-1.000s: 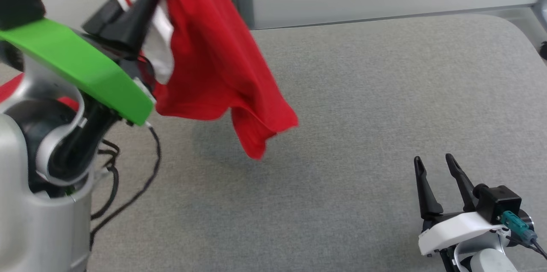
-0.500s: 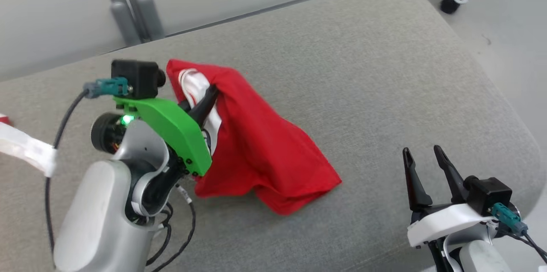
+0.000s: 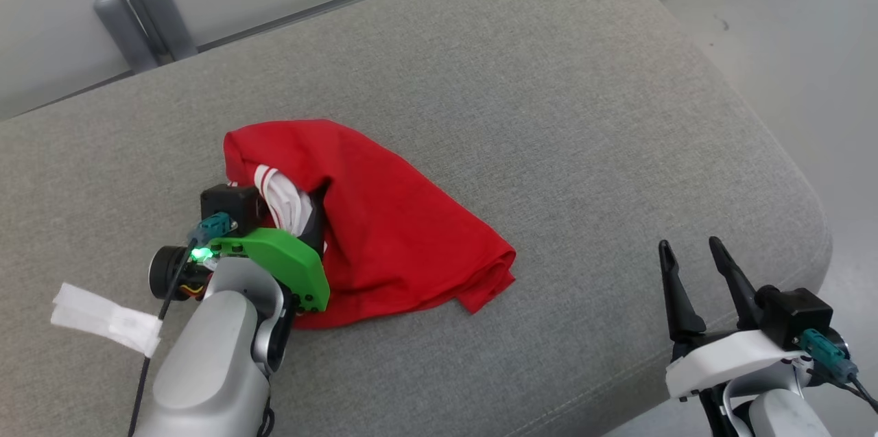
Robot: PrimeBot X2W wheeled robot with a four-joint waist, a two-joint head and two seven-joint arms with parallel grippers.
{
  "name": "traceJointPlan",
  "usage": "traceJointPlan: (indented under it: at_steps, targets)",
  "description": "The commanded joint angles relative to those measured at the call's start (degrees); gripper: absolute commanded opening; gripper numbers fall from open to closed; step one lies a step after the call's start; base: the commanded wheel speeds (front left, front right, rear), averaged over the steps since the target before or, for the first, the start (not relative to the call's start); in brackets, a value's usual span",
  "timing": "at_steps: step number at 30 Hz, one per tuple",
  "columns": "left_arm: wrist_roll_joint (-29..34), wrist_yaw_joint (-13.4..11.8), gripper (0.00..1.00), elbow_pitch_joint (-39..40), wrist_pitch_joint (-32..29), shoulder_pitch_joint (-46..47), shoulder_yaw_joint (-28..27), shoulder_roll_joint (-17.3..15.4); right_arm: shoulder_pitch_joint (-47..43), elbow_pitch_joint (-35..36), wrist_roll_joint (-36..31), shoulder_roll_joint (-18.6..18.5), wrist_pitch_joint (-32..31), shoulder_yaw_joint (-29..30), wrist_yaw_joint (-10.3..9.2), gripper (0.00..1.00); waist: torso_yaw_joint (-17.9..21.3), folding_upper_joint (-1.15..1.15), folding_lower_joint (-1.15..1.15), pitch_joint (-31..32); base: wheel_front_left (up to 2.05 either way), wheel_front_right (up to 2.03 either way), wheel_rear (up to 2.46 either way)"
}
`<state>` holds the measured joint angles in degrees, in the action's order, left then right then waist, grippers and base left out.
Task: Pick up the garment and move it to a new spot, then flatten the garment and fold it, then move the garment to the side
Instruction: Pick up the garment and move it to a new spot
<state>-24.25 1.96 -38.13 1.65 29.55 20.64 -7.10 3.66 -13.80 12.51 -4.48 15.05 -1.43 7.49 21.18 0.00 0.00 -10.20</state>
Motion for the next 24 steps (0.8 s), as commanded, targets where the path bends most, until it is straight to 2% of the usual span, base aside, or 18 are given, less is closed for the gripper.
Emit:
traceJointPlan:
  at_steps: [1,3,6,9,15,20,24]
  targets:
    - [0.4,-0.4,1.0,-0.2,3.8,-0.2,-0.2,0.5,-1.1,0.5,-0.6,-0.6,0.2,0.6,0.0,1.0,-2.8,0.0,0.0,2.7,0.0,0.0,0.0]
    - [0.6,-0.3,1.0,0.3,9.0,-2.1,-0.2,1.1,-1.8,1.3,-1.0,-1.1,0.2,1.4,0.0,1.0,-4.3,0.0,0.0,4.0,0.0,0.0,0.0]
    - [1.3,-1.2,1.0,2.8,12.6,-5.9,-0.2,1.6,-3.1,2.8,-1.7,-1.8,0.2,2.6,-0.01,1.0,-6.8,0.0,0.0,6.1,0.0,0.0,0.0]
    - [2.5,-2.1,1.0,7.3,13.5,-10.7,-0.7,1.8,-4.7,4.4,-2.5,-2.6,0.2,3.9,-0.01,1.0,-9.0,0.0,0.0,8.0,0.0,0.0,0.0]
    - [7.2,-4.0,1.0,24.4,13.5,-24.3,-6.1,2.5,-7.9,9.1,-5.1,-3.4,0.2,7.9,-0.01,1.0,-14.1,0.0,0.0,10.0,0.0,0.0,0.0]
    - [10.8,-1.4,1.0,29.9,13.6,-32.7,-10.2,3.4,-10.5,11.9,-7.4,-3.5,0.2,10.8,0.0,1.0,-18.2,0.0,0.0,10.6,0.0,0.0,0.0]
    - [12.7,0.6,1.0,29.9,13.6,-35.7,-13.8,3.7,-12.0,12.4,-8.4,-3.2,0.2,12.0,0.0,1.0,-20.5,0.0,0.0,11.0,0.0,0.0,0.0]
